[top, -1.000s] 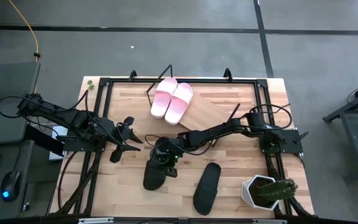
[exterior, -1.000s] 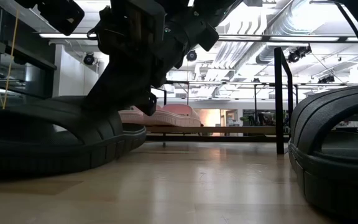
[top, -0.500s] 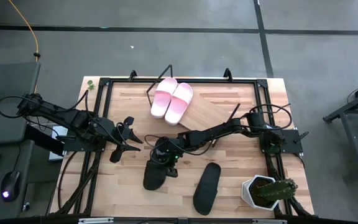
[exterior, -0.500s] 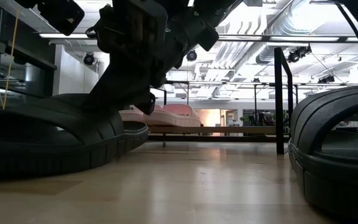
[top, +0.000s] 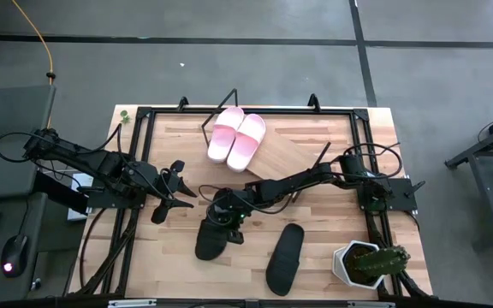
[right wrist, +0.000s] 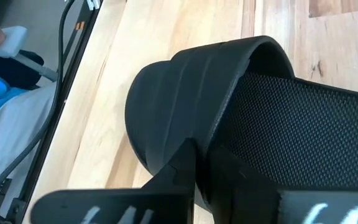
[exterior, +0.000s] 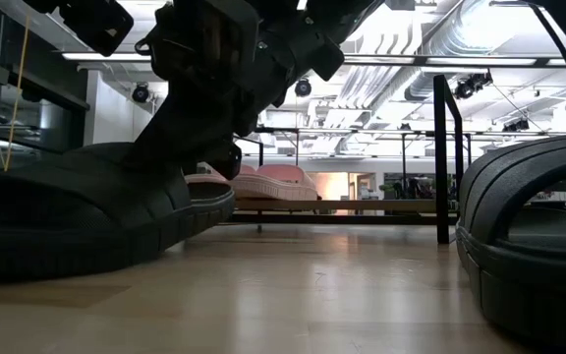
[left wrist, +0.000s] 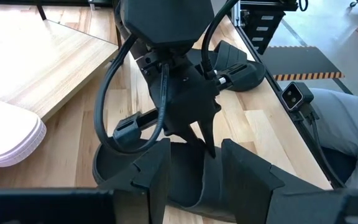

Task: Pick and place slides into the shelf
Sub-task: Put the left black slipper on the shelf

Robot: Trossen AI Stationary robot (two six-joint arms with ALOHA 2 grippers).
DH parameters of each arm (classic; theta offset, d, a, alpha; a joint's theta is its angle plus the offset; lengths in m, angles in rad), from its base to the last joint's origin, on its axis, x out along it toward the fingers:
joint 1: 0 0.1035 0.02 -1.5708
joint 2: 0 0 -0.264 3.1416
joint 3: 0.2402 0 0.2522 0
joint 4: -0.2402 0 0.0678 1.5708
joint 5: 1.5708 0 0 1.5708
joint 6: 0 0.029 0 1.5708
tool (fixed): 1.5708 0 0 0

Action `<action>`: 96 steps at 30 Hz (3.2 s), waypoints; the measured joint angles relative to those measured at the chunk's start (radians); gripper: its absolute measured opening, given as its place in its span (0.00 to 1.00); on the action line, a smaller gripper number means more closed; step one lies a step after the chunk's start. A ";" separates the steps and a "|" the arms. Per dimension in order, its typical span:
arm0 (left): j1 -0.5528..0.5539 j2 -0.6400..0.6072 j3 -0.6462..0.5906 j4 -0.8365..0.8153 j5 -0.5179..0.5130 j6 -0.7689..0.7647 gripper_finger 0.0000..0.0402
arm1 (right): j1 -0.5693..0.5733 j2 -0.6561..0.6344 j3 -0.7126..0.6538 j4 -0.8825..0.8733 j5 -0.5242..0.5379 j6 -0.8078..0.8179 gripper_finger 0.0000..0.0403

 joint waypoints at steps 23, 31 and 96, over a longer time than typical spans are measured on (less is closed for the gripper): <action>0.000 0.000 0.000 0.000 0.000 0.000 0.32 | -0.011 -0.013 0.003 -0.023 -0.011 0.063 0.02; 0.000 0.000 0.001 0.000 0.000 0.000 0.32 | -0.014 -0.056 0.003 -0.047 -0.004 0.054 0.02; 0.000 0.000 0.000 0.000 -0.008 0.001 0.32 | -0.140 -0.645 0.005 -0.577 0.106 0.006 0.02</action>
